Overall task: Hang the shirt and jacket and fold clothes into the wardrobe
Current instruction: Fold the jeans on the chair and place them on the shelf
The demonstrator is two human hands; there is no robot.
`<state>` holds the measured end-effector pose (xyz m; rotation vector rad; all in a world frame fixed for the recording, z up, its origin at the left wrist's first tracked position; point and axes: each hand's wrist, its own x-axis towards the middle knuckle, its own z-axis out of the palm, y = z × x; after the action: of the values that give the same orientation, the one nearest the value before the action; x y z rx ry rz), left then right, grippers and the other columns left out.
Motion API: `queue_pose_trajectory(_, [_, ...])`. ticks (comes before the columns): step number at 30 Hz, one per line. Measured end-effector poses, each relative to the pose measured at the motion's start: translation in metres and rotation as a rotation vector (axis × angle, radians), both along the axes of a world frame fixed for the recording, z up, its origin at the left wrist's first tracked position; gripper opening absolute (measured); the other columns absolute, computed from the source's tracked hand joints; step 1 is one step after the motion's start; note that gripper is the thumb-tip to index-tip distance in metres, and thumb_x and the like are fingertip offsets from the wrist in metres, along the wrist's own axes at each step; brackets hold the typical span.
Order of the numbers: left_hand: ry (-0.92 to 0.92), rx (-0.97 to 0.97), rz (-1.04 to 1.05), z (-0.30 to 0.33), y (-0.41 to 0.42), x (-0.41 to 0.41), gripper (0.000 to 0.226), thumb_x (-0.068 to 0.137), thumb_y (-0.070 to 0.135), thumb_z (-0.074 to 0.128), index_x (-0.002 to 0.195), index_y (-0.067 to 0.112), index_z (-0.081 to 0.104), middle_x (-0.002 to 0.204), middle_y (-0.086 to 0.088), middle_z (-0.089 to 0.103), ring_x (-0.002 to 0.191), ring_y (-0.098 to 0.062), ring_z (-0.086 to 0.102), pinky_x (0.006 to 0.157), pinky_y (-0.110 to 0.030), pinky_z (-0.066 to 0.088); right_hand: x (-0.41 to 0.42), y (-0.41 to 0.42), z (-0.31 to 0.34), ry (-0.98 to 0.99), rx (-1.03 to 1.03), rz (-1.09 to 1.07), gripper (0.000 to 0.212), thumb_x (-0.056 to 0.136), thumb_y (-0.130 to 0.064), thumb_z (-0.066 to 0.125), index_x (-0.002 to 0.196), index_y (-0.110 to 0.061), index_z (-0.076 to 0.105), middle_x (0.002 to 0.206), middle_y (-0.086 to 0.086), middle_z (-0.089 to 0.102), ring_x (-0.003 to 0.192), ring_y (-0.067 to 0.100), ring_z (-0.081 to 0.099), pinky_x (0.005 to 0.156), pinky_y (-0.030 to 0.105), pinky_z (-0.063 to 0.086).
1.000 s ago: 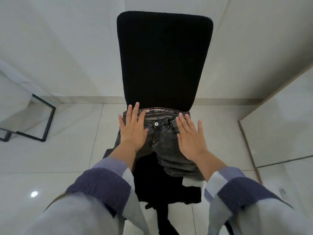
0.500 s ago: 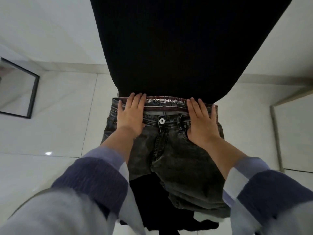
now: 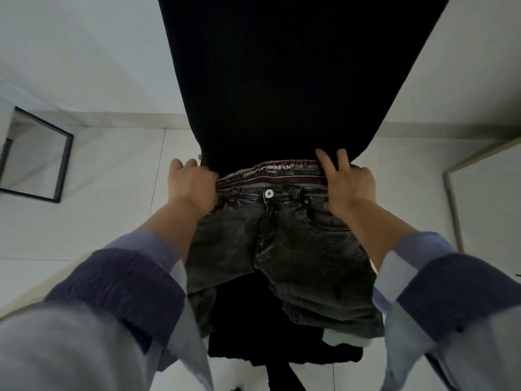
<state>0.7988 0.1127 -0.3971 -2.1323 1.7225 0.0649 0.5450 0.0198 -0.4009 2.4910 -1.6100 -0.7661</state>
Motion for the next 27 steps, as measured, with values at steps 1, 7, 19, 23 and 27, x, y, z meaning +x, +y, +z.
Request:
queue_pose_trajectory(1, [0.010,-0.024,-0.025,0.010,0.008,-0.002,0.017,0.085,0.033,0.050,0.097,0.029,0.062,0.097,0.004,0.066,0.101,-0.022,0.053,0.086,-0.038,0.030,0.000,0.006,0.009,0.015,0.008,-0.022,0.111,0.081,-0.032,0.067,0.147,-0.028,-0.022,0.156,0.012,0.007,0.076,0.024,0.058,0.063,0.031,0.038])
queue_pose_trajectory(7, [-0.023,-0.046,-0.027,0.066,0.055,-0.008,0.015,0.091,0.038,0.041,0.097,0.029,0.052,0.084,0.004,0.065,0.086,-0.021,0.063,0.108,-0.044,0.019,-0.008,0.045,0.070,-0.048,-0.081,-0.066,0.050,0.084,-0.019,0.056,0.133,-0.024,0.046,0.114,0.004,0.060,0.103,0.026,0.058,0.074,0.033,0.034])
queue_pose_trajectory(19, [0.166,-0.335,0.028,0.213,0.182,-0.044,0.023,0.090,0.041,0.050,0.102,0.025,0.061,0.100,-0.004,0.065,0.093,-0.029,0.062,0.064,-0.029,0.040,-0.062,0.179,0.211,-0.445,-0.201,-0.159,0.020,0.091,-0.014,0.051,0.111,-0.016,0.051,0.101,0.013,0.064,0.090,0.034,0.062,0.070,0.035,0.049])
queue_pose_trajectory(23, [0.182,-0.359,0.074,0.261,0.209,-0.074,0.026,0.087,0.041,0.056,0.101,0.021,0.064,0.098,-0.004,0.064,0.091,-0.027,0.062,0.065,-0.030,0.042,-0.076,0.225,0.258,-0.720,-0.203,-0.322,0.024,0.086,-0.023,0.061,0.109,-0.017,0.057,0.100,0.011,0.065,0.089,0.033,0.061,0.070,0.033,0.048])
queue_pose_trajectory(27, [0.275,-0.446,0.103,0.320,0.231,-0.111,0.020,0.084,0.034,0.060,0.093,0.017,0.063,0.088,-0.003,0.059,0.086,-0.027,0.060,0.066,-0.029,0.041,-0.092,0.267,0.311,-0.883,-0.257,-0.393,0.026,0.082,-0.027,0.068,0.106,-0.020,0.061,0.091,0.004,0.061,0.081,0.026,0.056,0.067,0.027,0.041])
